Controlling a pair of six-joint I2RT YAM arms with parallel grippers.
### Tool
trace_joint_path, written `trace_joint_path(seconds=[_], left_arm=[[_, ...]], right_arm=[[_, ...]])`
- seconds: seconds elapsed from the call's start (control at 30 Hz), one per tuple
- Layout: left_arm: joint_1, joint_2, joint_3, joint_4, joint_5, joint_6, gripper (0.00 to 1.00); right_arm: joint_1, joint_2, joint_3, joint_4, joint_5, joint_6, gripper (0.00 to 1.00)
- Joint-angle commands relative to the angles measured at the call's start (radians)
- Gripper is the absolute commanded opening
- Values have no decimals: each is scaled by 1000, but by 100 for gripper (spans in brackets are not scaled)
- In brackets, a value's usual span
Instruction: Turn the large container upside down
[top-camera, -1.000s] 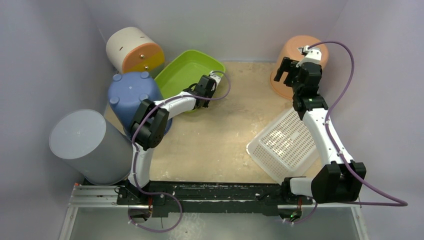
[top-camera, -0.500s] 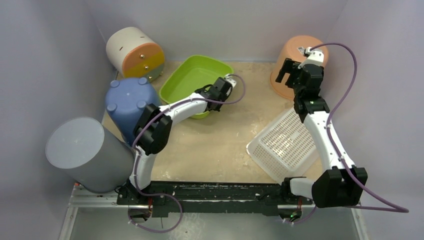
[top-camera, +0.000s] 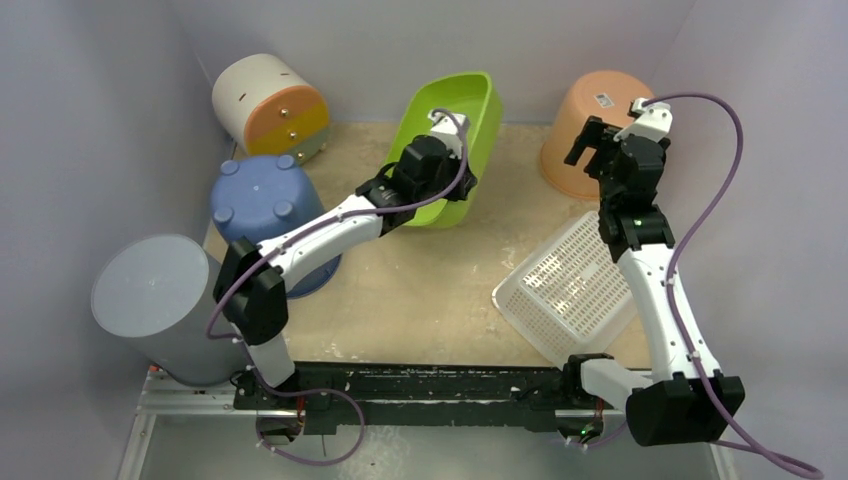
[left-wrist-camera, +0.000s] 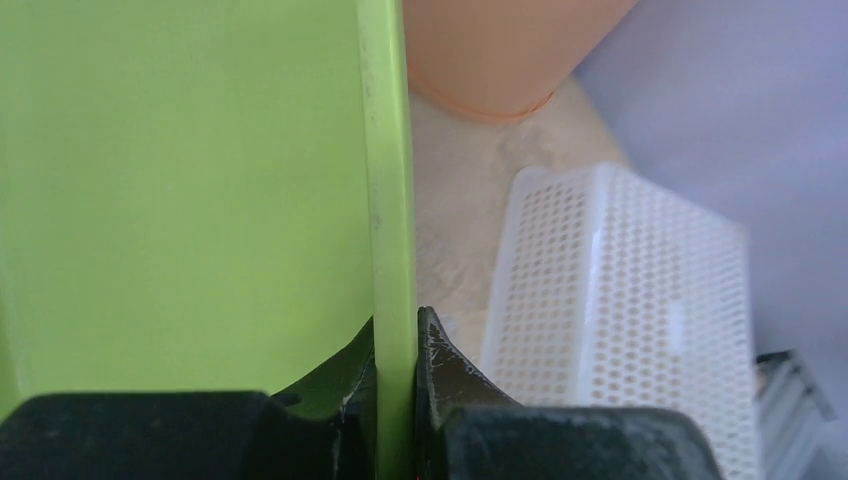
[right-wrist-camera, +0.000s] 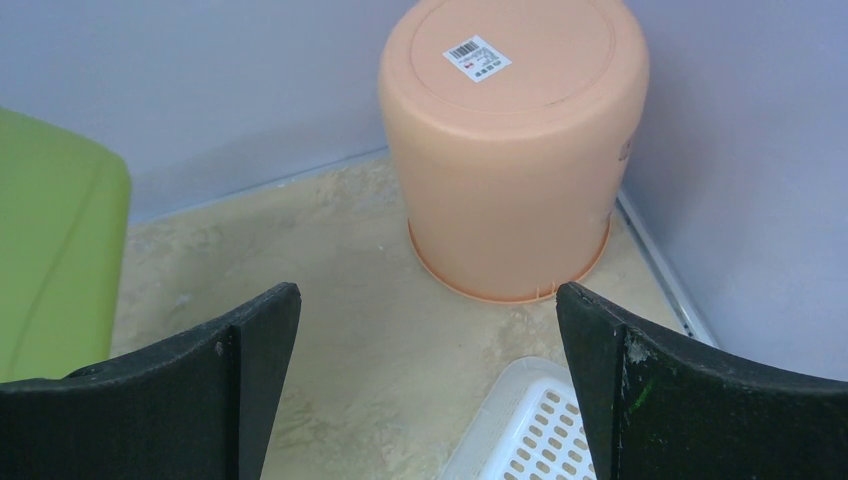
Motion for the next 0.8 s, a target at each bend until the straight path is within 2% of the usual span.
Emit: trace_joint_path(seconds=[0.0, 0.13, 0.27, 0.37, 0.5, 0.6, 0.77], left_arm=[[28, -116, -167, 492, 125, -309, 0], [49, -130, -316, 839, 186, -540, 0], [69, -44, -404, 1230, 256, -822, 0], [90, 45, -427, 1491, 274, -1003, 0], [108, 167, -414, 1761, 270, -1226, 0], [120, 256, -396, 1892, 246, -1381, 0], [140, 303, -424, 1892, 257, -1407, 0]], right_arm=[[-6, -35, 64, 0, 13, 9, 100], [-6, -41, 66, -1, 8, 11, 100], [-6, -35, 65, -2, 13, 5, 100], [-6, -31, 68, -4, 25, -5, 100], [-6, -32, 64, -1, 34, -12, 100], [-6, -29, 55, 8, 28, -12, 100], [-6, -14, 42, 19, 20, -10, 100]])
